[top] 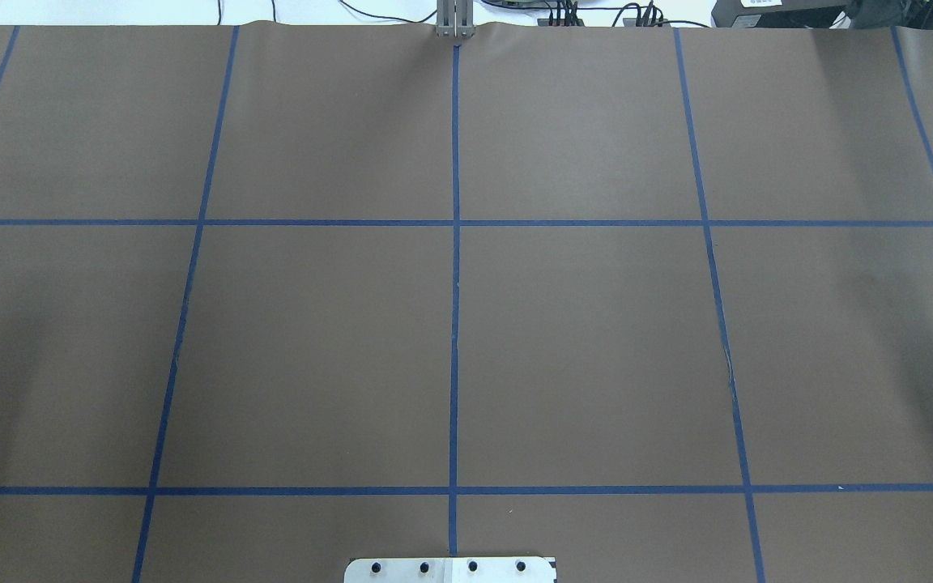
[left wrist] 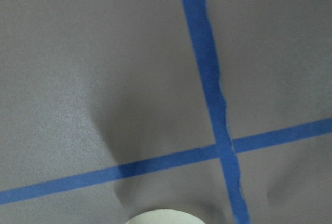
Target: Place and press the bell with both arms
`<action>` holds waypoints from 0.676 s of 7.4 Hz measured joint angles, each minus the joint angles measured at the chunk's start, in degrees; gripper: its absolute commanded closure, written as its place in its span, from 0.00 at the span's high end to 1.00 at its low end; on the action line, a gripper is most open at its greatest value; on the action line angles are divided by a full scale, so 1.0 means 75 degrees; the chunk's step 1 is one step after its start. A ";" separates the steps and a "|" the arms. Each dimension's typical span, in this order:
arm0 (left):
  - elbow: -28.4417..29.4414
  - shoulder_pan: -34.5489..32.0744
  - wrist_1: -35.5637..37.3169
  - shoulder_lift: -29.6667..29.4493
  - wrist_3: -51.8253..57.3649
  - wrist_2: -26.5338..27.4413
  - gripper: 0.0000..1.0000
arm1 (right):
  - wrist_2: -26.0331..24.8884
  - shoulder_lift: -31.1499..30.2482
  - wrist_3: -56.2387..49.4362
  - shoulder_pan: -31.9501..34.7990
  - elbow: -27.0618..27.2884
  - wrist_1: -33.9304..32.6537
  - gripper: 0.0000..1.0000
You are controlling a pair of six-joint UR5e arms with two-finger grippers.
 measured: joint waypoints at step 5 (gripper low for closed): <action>0.0214 0.0496 -0.1453 0.0373 -0.1323 -0.0056 0.99 | -0.0015 0.0006 0.0000 -0.0006 -0.0006 0.0002 1.00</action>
